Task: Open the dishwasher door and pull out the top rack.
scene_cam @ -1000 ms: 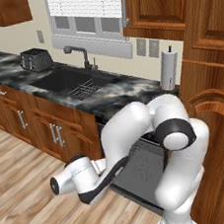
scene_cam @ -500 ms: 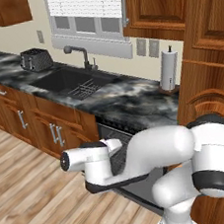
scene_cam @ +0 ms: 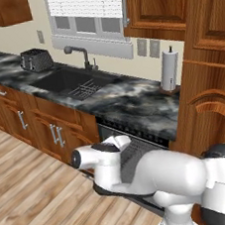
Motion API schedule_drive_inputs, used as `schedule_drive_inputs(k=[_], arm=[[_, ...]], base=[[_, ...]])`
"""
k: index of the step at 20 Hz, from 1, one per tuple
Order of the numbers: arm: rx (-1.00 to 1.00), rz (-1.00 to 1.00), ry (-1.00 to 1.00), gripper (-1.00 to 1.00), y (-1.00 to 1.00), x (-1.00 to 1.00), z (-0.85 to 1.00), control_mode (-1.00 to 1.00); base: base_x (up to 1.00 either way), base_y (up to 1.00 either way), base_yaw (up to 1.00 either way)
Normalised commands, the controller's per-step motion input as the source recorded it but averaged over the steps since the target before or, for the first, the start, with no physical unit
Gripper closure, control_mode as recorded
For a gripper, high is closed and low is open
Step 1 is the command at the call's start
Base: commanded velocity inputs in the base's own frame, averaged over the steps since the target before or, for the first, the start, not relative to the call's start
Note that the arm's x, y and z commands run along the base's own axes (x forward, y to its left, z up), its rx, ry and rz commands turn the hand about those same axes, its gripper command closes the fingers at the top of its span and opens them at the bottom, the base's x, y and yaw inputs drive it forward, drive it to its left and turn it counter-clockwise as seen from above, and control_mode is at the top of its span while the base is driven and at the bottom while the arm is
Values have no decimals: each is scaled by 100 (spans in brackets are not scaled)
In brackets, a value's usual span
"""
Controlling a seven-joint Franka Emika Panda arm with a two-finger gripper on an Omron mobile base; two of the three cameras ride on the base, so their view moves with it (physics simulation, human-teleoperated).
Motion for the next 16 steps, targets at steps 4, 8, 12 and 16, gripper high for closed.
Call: schedule_drive_inputs(k=[4,8,12,16], arm=[[0,0,12,-100,-25,21,0,-100],[0,0,16,-100,-26,28,0,-100],[0,0,17,-100,-23,26,0,-100],[-1,0,18,-100,-18,22,-3,-100]], base=[[0,0,0],[0,0,0],[0,0,0],[0,0,0]])
